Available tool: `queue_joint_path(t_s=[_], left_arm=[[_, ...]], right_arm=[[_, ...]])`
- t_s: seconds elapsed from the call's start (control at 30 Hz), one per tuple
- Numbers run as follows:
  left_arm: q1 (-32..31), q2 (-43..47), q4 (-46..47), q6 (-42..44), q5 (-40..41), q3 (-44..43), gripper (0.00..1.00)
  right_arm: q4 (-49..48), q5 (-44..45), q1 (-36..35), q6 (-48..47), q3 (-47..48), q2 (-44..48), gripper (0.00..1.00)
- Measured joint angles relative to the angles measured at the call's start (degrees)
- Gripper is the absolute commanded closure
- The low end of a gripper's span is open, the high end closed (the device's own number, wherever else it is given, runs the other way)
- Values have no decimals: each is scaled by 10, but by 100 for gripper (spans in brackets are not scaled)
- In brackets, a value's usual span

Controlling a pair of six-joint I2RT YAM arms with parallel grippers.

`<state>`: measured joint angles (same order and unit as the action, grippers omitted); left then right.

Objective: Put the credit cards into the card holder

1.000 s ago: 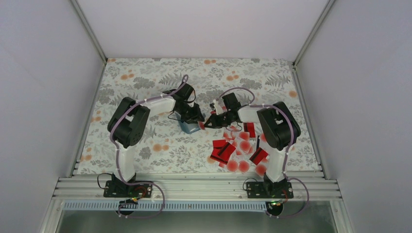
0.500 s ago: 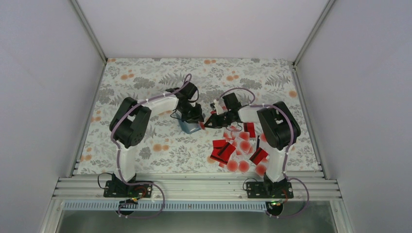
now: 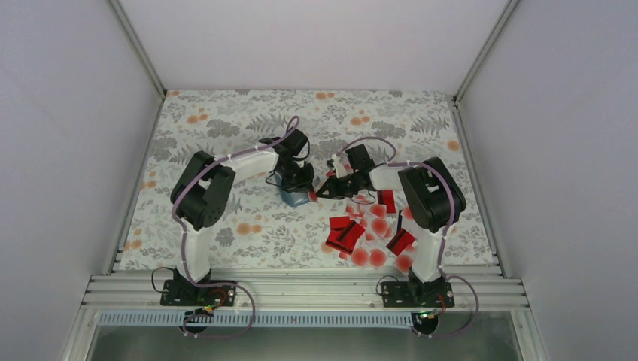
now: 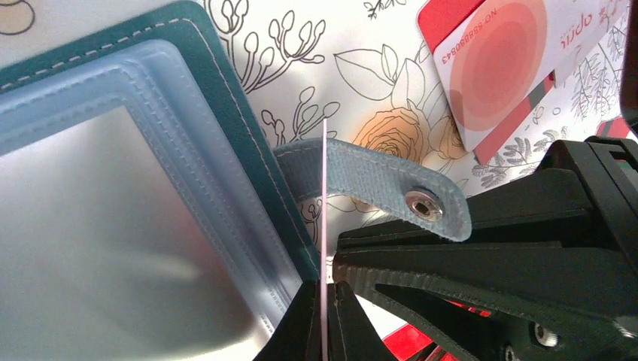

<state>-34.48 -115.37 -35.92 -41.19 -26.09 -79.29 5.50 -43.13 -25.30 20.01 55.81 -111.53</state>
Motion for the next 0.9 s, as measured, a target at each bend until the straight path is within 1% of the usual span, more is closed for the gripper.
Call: queue_joint_path(t_s=[0.1,0.17,0.3,0.47,0.67,0.83,0.9], left_arm=[[0,0,-3,0,6,-1,98],[0,2,-9,0,12,-5,98],[0,20,-18,0,24,-16,98],[5,72,-30,5,39,-30,98],[26,148,-44,29,77,-20,98],[56,207,-47,57,104,38,98],[66,222,-50,71,115,58,98]], right_arm=[[1,0,0,0,0,0,95],[3,1,0,-1,0,2,92],[39,14,1,-15,6,16,79],[90,14,4,-34,39,29,61],[93,-17,6,-22,45,66,56],[70,-49,6,2,45,68,53],[63,-56,6,10,45,68,50]])
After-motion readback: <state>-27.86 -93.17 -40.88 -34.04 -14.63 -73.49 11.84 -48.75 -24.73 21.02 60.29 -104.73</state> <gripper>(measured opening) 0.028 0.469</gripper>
